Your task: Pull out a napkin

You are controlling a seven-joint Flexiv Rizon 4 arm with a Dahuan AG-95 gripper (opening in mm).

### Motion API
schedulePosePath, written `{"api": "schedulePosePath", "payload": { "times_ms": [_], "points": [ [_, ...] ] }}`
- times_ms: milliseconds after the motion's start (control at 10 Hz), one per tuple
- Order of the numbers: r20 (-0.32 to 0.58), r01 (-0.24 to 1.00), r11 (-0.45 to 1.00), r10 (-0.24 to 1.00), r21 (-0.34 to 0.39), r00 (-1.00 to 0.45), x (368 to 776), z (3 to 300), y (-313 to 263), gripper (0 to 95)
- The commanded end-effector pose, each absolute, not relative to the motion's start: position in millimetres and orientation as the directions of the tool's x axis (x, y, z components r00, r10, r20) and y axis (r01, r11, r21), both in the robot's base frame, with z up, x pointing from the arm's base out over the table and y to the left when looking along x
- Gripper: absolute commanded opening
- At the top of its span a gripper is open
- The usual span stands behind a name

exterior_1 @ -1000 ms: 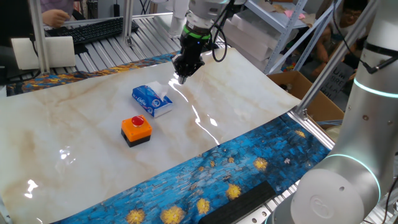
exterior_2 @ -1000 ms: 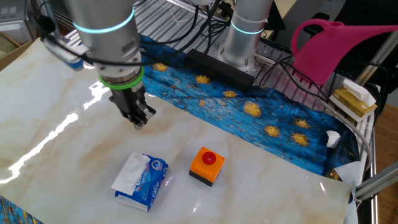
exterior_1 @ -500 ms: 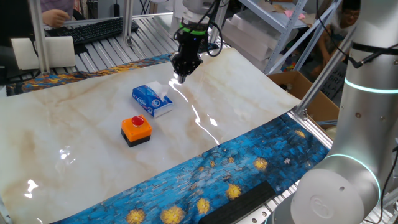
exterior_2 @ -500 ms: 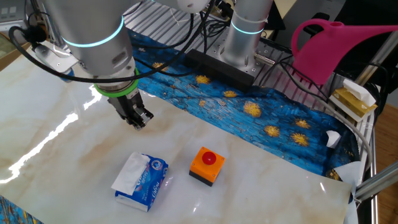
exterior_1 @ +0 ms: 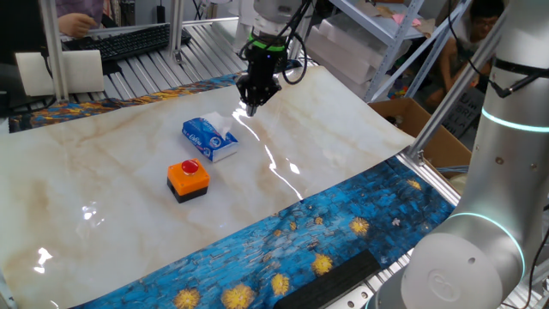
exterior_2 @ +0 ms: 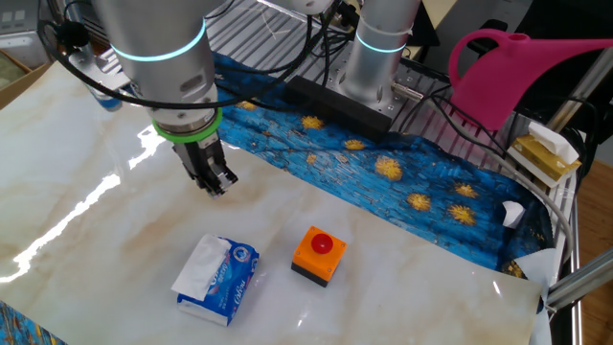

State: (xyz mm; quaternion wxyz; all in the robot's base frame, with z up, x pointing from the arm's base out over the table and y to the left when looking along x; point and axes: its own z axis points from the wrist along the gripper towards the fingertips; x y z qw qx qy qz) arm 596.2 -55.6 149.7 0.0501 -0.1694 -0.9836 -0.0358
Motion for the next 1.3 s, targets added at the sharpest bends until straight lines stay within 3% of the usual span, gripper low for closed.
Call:
{"api": "schedulePosePath", "payload": {
  "times_ms": [100,400,1000,1300],
  "points": [
    [0.116,0.412,0.910,0.405,0.045,-0.907,596.3,149.7,-55.1,0.0],
    [0.151,0.446,0.893,0.434,0.056,-0.888,596.3,149.7,-55.1,0.0],
    [0.064,0.479,0.872,0.474,0.098,-0.878,596.3,149.7,-55.1,0.0],
    [0.046,0.485,0.870,0.483,0.087,-0.874,596.3,149.7,-55.1,0.0]
  ]
}}
